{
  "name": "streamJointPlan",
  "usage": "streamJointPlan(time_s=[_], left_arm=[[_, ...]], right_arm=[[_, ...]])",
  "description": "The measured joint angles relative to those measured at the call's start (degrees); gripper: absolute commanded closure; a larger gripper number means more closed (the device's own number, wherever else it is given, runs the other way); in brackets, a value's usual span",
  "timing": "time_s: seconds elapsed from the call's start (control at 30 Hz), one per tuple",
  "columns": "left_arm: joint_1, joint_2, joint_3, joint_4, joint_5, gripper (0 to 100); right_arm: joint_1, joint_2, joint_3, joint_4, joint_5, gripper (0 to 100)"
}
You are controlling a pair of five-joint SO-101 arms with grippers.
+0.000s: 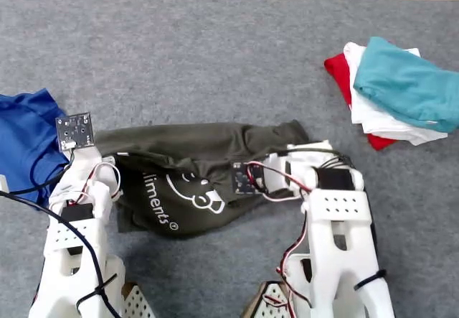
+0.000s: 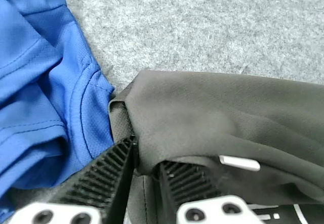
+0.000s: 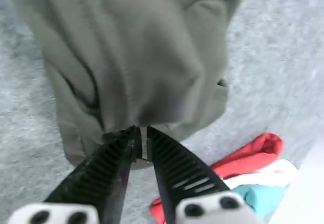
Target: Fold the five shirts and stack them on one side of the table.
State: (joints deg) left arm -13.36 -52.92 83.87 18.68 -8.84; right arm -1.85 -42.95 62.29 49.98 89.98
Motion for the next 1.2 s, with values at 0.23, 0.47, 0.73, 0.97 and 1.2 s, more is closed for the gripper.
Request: streamJointPlan(time_s=[0.23,0.47,0.73,0.97,1.2], left_arm=[[0.0,0.0,0.0,0.0,0.0,98],[0.0,0.0,0.0,0.0,0.0,98],[0.0,0.0,0.0,0.0,0.0,98],[0.35,0.0,0.0,0.0,-0.35,98],[1.32,0.0,0.0,0.0,-0.44,98]], right_arm=[[-1.05,0.0,-4.84,9.23,-1.14,90.4],[-0.97,0.0,-2.37,8.18,2.29,90.1],[0.09,0.0,2.02,3.43,3.08,86.0],[1.23,0.0,2.99,3.43,3.08,85.8],[1.23,0.09,6.15,2.64,2.99,85.8]])
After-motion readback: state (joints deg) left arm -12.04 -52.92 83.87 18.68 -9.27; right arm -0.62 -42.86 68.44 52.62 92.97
